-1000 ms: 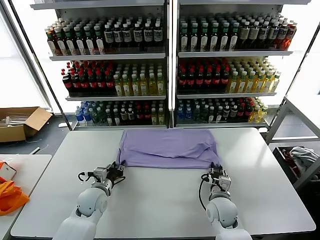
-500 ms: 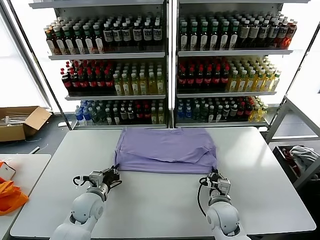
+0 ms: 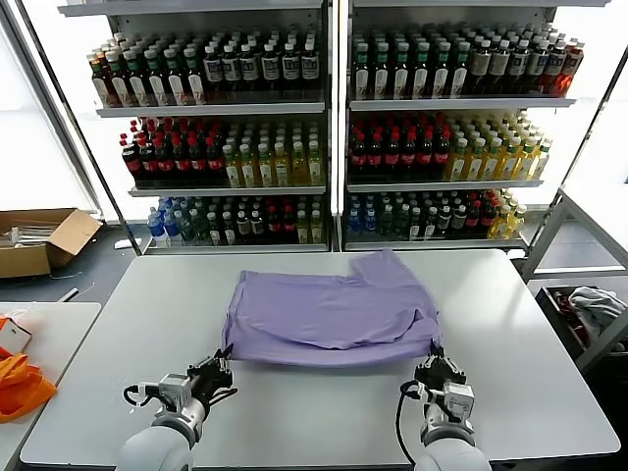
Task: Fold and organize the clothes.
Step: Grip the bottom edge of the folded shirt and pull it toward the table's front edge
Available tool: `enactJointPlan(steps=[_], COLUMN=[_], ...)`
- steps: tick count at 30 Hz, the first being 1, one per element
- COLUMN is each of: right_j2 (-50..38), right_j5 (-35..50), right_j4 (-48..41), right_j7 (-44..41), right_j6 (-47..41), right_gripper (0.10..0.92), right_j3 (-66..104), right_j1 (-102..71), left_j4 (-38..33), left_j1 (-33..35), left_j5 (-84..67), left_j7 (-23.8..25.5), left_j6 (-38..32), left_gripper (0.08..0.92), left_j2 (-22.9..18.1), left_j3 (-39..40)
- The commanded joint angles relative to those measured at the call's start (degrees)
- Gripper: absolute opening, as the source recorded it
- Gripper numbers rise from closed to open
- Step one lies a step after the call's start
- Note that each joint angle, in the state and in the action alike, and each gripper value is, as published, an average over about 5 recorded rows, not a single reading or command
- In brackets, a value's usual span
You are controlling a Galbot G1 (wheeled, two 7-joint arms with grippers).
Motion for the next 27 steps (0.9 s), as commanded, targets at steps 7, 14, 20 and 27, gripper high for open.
enactJointPlan(steps=[7,14,20,27], right_j2=[-0.48,-0.59,-0.66,-0.35], right_j5=[-3.71,-4.94,-6.09,-3.58], right_j4=[5.22,5.77,6.30,10.97], right_j7=[1.98,1.64,1.64,0.71], right_j6=[3.42,3.22,3.80,6.12], right_gripper=[0.137,0.303,0.459,0.667], right_j3=[0.48,0.26,-0.74,2.47], right_j1=[-17.43,-16.72,-17.92,-15.63], left_j4=[-10.47,-10.05,-12.68,-19.22], left_j1=[21.90,23.57,25.07,23.09], left_j5=[5.64,7.80,8.73,9.29], left_j7=[-0.62,0.18,0.51,1.04], left_j6=[-5.08,-5.71,-5.57,-6.49], left_gripper=[0.103,0.106,0.219,0.419], left_j2=[-1.40,-2.86,-3.59,-4.91], left_j3=[-2.95,-2.45,-1.81,-2.05])
